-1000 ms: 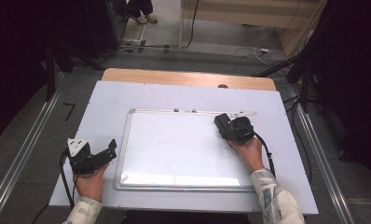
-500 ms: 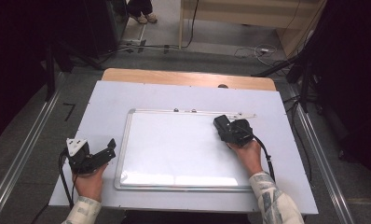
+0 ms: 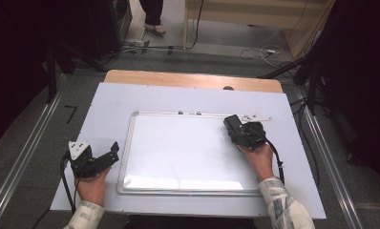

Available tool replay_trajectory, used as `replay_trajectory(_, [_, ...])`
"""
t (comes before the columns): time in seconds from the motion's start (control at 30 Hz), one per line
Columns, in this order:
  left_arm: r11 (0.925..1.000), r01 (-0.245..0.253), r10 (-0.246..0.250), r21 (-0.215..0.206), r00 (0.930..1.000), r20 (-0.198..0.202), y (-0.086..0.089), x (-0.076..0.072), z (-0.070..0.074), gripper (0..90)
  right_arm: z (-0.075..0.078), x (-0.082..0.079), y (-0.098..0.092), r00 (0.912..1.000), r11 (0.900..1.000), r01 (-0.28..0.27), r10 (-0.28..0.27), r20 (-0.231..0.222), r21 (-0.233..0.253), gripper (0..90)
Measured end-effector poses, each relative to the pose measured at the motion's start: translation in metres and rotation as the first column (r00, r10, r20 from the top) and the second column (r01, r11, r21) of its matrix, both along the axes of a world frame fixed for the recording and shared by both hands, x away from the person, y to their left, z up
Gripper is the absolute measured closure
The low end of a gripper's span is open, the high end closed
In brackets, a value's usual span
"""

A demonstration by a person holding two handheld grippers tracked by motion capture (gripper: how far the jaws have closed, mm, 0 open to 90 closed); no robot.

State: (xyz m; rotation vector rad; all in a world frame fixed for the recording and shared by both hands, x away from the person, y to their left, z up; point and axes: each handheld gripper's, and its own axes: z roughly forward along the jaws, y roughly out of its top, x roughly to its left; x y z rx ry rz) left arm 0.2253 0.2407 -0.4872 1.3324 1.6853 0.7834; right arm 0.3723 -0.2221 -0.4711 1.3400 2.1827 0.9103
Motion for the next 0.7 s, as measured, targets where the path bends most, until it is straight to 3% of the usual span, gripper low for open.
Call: replay_trajectory(0.7, [1.0, 0.006, -0.006, 0.0, 1.0, 0.006, 0.0, -0.002, 0.001, 3.9, 0.012, -0.009, -0.012, 0.9967, 0.997, 0.077, -0.077, 0.023, 0.023, 38.6])
